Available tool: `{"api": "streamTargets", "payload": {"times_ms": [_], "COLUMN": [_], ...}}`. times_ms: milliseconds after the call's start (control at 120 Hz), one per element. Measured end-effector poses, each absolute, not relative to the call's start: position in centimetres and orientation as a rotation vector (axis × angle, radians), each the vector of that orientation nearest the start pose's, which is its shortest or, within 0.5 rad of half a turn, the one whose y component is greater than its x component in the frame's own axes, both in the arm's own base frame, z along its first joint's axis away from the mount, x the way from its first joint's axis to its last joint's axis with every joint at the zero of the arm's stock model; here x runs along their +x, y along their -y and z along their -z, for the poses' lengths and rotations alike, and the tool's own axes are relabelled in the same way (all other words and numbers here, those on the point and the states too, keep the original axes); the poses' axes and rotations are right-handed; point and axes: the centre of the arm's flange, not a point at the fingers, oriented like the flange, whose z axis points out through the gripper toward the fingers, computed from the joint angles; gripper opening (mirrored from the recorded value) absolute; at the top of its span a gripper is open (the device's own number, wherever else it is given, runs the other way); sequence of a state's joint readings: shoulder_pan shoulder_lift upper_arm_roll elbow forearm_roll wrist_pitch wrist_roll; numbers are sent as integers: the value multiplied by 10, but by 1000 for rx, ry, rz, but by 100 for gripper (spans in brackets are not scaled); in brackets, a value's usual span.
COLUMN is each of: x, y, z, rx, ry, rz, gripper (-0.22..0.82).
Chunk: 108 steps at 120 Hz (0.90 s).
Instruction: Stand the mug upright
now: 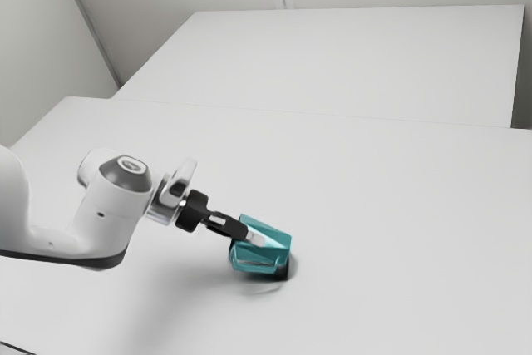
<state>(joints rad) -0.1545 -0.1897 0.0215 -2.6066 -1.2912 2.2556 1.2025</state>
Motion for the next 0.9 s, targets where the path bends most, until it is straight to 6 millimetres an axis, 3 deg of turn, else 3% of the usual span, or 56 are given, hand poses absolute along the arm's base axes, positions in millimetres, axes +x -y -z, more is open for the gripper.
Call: {"api": "streamTargets", "payload": {"times_ms": [550, 775, 900], "x": [481, 489, 489], "y": [73, 68, 61], "z": [-428, -446, -445], "rx": [2510, 2661, 2750], "ry": [971, 1055, 1053], "rz": [-343, -196, -104], "gripper": [-18, -18, -18]}}
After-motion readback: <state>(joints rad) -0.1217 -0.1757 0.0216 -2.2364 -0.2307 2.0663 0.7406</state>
